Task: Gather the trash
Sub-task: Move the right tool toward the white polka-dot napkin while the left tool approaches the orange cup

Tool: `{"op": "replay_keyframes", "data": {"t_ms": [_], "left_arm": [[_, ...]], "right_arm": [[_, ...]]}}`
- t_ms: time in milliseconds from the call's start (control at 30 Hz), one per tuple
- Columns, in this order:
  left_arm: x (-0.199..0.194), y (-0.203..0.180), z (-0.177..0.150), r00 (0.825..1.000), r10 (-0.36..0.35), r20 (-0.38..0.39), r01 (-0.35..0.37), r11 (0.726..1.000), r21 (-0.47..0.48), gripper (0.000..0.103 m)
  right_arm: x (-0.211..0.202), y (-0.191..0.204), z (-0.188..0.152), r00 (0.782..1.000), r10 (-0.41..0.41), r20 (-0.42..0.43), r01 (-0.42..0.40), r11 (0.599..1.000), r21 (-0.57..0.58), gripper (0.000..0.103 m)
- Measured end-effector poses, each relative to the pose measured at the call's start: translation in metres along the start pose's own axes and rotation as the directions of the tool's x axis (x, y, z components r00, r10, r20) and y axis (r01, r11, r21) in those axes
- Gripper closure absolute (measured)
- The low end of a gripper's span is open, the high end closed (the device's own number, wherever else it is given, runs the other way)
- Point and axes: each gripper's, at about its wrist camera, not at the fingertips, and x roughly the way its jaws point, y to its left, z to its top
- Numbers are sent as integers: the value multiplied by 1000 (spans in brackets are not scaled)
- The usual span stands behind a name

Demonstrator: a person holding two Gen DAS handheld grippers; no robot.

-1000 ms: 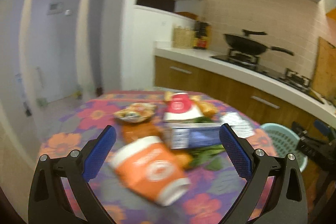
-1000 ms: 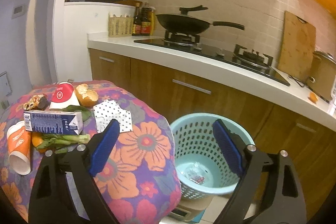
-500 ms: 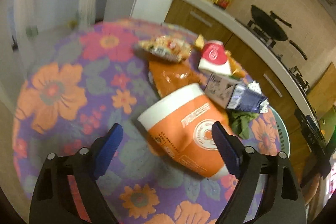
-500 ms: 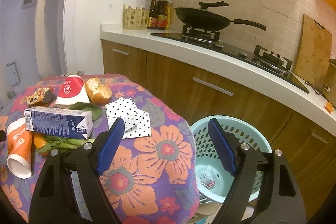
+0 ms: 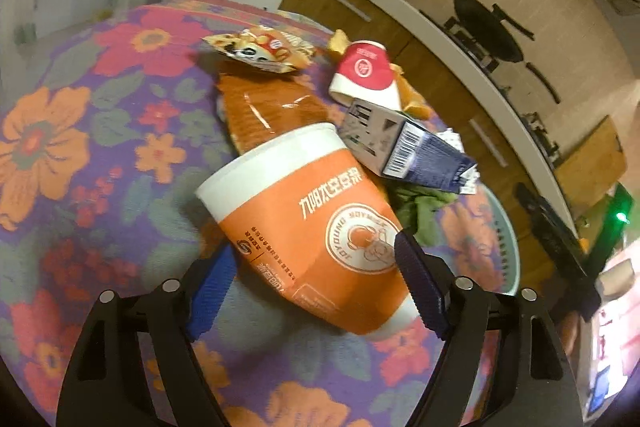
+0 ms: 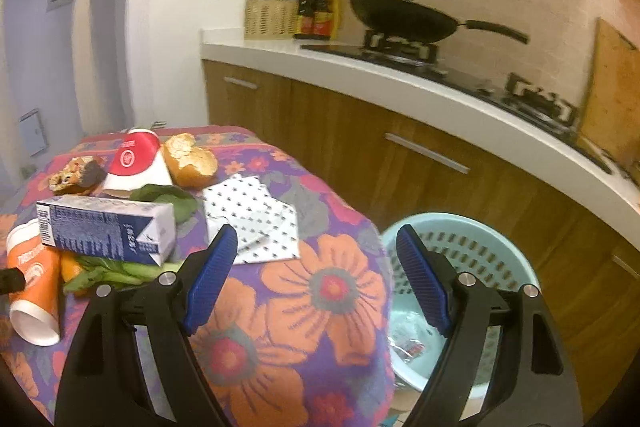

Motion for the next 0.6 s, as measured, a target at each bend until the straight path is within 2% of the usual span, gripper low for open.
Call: {"op": "replay_keyframes", "data": {"t_ms": [100,200,333,400,567,600], "left_arm": [[-2,3,0,998,-69,9,70,997,-36,35],[-8,6,2,998,-53,32,54,998,-39,35],[-16,12,7,997,44,57,-43,999,-29,35],[-17,14,10,994,97,54,-96,995,-19,33],[-7,19,11,990,138,-1,-138,990,-17,30],[-3,19,10,991,136,-19,-136,990,-18,29]], "right_arm": [[19,3,10,994,101,-42,-102,995,-17,26],[45,4,18,976,177,-124,-177,984,8,26],[75,8,21,962,189,-198,-187,982,30,26],[83,9,21,961,170,-218,-166,985,39,26],[100,1,22,948,156,-278,-134,986,98,24],[105,-2,21,938,166,-303,-138,984,111,21]]}}
